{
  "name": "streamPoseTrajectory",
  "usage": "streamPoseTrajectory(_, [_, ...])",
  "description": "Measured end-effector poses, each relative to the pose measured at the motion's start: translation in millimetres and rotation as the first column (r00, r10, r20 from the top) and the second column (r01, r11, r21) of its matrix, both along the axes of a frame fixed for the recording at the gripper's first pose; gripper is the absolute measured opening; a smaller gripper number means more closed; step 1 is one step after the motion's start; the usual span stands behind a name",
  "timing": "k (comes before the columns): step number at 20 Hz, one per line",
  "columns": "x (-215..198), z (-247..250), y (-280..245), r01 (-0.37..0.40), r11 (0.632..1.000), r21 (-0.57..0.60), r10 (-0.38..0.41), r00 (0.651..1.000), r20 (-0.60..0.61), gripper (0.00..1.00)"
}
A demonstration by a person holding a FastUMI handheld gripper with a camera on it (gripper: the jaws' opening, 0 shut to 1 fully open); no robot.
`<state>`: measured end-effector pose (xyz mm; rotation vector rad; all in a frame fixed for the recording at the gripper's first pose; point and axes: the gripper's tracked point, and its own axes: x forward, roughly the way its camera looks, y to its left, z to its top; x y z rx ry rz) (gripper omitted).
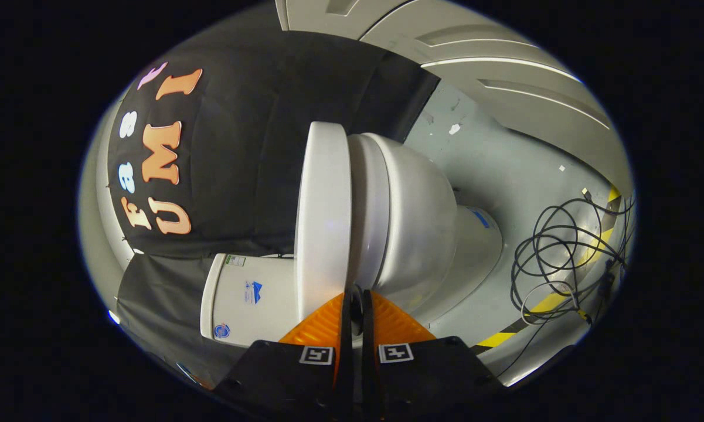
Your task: Open the toilet lid.
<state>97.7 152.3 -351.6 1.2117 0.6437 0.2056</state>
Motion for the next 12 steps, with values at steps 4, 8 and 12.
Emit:
streamPoseTrajectory(4, [-4.4, 0.3, -4.6, 0.015, 0.999, 0.037, -0.015, 1.000, -0.008, 0.08])
streamPoseTrajectory(8, [-3.2, 2.0, -2.6, 0.026, 0.998, 0.052, -0.024, 0.999, -0.036, 0.08])
streamPoseTrajectory(12, [-4.1, 0.7, -3.3, 0.053, 0.994, 0.097, -0.048, 0.998, -0.050, 0.08])
